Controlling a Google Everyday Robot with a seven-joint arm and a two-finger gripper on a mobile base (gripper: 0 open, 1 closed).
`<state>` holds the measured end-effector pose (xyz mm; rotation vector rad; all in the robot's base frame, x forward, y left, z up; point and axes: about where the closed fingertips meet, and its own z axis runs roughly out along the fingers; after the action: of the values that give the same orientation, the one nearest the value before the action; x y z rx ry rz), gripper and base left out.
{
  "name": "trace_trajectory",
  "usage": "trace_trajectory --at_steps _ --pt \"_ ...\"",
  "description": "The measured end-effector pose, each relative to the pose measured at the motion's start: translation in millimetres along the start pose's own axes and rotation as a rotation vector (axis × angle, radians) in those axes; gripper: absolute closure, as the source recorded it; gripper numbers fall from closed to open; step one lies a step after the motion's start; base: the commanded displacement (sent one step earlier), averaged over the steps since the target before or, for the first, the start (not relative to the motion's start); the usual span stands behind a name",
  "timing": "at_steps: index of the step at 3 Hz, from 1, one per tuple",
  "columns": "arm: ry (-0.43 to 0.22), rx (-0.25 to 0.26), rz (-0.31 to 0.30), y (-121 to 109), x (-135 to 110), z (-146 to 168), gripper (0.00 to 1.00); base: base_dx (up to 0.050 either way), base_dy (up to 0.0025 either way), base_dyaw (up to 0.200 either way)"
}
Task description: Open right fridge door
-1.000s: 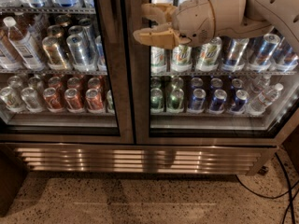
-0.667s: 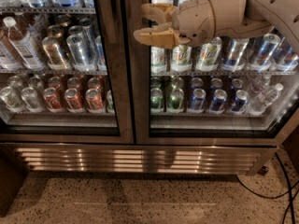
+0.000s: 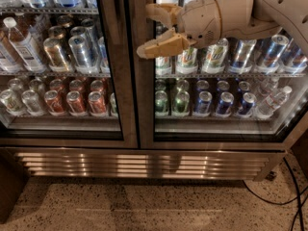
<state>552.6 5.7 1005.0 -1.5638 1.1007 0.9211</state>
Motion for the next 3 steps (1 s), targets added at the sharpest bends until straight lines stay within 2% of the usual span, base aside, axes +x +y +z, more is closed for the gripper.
trace_trajectory --at_steps 1,2,3 --pt "0.000 0.000 0.000 0.0 0.0 0.1 0.00 0.000 0.00000 0.000" --pt "0.000 0.000 0.000 0.0 0.0 0.2 0.00 0.000 0.00000 0.000" --pt "0.020 -0.044 0.004 -10.3 -4.5 20.1 0.00 0.000 0.00000 0.000"
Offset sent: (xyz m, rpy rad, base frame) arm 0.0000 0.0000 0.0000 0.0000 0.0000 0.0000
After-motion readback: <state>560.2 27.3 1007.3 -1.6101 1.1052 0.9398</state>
